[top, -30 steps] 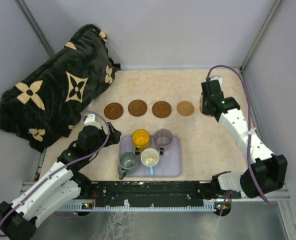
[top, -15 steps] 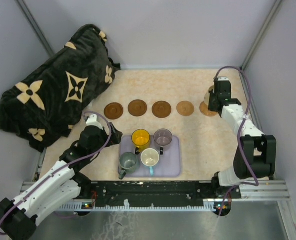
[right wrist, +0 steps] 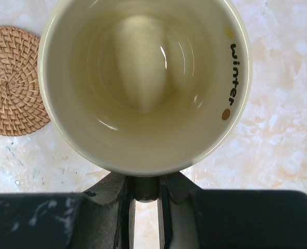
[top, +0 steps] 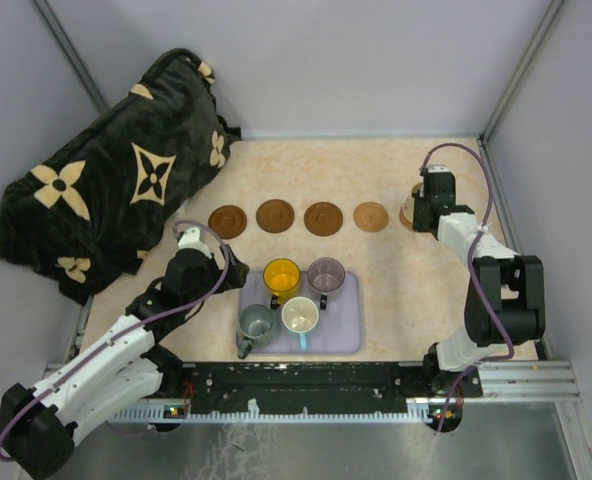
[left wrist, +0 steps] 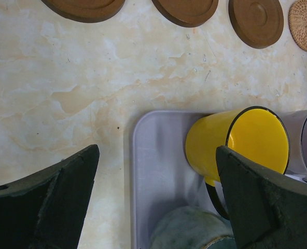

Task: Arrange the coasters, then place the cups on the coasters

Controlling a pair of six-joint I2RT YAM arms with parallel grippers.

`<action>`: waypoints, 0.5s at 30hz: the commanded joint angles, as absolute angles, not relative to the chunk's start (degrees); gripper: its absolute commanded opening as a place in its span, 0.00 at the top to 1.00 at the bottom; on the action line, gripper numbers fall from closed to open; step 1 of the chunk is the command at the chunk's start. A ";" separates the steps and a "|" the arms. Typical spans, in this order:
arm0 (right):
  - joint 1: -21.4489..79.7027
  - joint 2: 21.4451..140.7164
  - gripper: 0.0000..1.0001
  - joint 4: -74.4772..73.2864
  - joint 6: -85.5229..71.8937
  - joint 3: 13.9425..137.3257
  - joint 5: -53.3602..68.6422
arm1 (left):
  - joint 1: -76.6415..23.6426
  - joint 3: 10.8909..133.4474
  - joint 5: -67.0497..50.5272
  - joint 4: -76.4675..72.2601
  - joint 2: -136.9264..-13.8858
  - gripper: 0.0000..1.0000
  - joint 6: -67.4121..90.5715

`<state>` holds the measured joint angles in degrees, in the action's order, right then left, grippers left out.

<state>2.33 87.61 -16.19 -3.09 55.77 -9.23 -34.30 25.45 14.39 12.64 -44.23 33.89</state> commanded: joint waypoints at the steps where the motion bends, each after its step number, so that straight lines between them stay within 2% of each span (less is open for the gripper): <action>1: 1.67 88.23 1.00 -8.94 -1.39 59.22 -11.28 | -34.45 25.40 13.70 10.37 -44.29 0.00 34.09; 15: 0.77 89.91 1.00 -7.61 -1.75 59.16 -12.28 | -34.45 25.26 14.39 10.49 -44.35 0.00 33.72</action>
<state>1.43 91.20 -14.90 -2.09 55.90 -10.70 -34.30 25.45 14.33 11.86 -44.29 33.85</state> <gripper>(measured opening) 0.168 0.997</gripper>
